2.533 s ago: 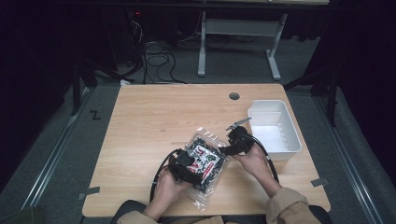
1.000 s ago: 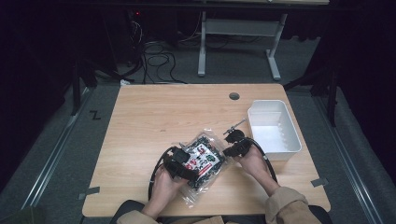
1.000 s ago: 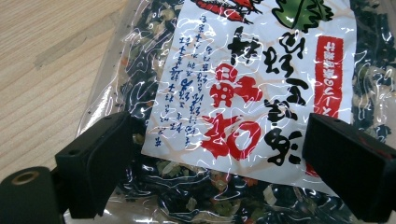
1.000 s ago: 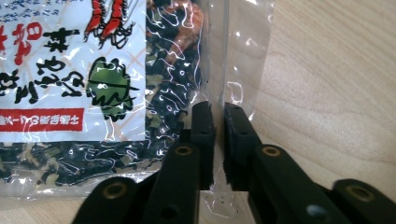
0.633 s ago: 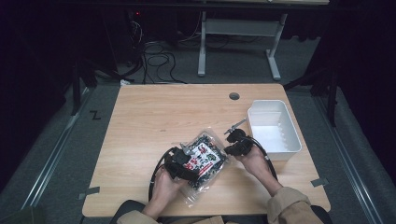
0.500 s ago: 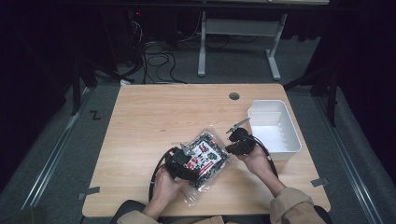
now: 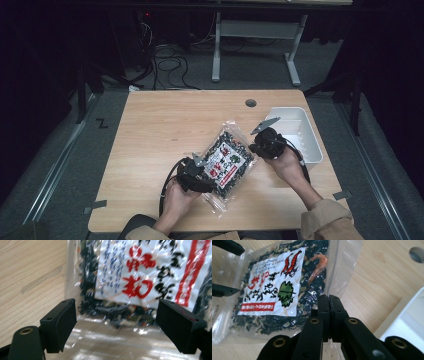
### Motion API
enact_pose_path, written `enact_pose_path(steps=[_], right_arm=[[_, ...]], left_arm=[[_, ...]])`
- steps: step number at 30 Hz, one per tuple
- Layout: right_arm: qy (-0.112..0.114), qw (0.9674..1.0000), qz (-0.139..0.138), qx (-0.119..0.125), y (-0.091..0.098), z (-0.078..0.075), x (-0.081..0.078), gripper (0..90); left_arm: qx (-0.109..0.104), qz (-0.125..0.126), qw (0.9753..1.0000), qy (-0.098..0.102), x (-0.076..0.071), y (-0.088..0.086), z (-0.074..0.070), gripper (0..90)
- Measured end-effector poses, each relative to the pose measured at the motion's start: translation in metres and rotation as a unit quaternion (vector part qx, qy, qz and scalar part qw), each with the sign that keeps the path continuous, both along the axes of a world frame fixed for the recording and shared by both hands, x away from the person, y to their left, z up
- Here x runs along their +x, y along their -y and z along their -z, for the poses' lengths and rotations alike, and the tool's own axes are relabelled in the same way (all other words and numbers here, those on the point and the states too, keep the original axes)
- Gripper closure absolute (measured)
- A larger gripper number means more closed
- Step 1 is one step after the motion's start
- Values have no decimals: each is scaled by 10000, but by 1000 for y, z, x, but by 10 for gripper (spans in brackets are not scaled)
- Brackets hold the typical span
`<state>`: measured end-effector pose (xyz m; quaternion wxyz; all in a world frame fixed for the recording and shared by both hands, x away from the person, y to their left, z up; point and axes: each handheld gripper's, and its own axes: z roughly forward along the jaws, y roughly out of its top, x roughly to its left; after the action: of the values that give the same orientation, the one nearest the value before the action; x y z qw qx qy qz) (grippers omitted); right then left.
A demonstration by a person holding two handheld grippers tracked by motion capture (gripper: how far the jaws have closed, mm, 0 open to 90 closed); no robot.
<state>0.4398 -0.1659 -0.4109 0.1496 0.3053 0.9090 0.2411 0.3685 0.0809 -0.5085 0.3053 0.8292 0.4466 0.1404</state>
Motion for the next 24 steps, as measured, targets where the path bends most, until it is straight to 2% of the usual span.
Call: enact_pose_path(steps=[6, 18, 24], right_arm=[[100, 9999, -98, -27, 6, -12, -1, 900], [186, 9992, -228, 259, 13, -37, -2, 900], [209, 9988, -328, 294, 12, -47, -2, 900]], left_arm=[[24, -14, 10000, -2, 0, 1, 1, 176], [29, -5, 10000, 3, -1, 0, 2, 192], [35, -2, 10000, 13, 0, 1, 3, 198]])
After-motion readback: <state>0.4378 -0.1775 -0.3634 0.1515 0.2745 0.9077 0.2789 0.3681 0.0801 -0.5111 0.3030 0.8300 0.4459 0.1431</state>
